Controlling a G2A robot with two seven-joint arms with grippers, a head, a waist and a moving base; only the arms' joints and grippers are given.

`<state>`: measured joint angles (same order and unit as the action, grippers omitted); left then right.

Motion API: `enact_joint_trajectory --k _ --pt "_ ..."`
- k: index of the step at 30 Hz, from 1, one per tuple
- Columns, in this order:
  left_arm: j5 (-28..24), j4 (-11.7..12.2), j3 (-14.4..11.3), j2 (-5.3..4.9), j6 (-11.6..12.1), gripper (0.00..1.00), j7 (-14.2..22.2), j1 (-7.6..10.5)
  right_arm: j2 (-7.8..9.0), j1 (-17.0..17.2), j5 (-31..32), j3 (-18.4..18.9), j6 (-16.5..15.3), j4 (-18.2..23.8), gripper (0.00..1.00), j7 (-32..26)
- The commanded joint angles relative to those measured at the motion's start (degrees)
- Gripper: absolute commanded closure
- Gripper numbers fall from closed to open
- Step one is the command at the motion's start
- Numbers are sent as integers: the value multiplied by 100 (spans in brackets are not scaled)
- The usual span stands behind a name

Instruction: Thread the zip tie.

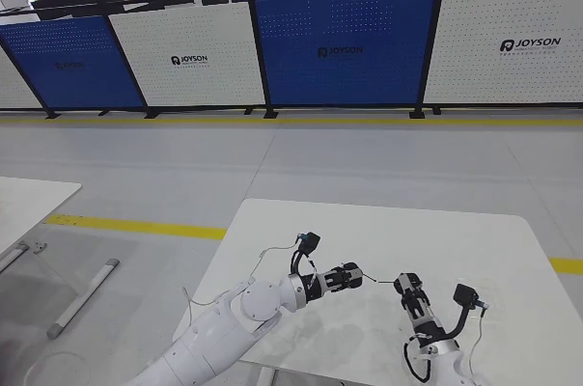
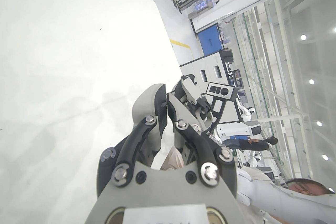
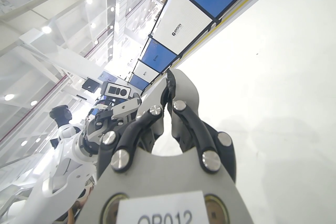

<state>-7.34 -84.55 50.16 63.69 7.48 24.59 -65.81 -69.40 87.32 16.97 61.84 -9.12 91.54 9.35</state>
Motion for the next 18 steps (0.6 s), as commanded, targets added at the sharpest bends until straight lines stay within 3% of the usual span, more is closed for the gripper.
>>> enact_joint_trajectory --k 1,18 --pt "0 0 0 0 0 100 0 0 -9 9 6 9 -12 16 100 -5" --pt "0 0 0 0 0 100 0 0 -113 -63 153 16 98 -50 100 -122"
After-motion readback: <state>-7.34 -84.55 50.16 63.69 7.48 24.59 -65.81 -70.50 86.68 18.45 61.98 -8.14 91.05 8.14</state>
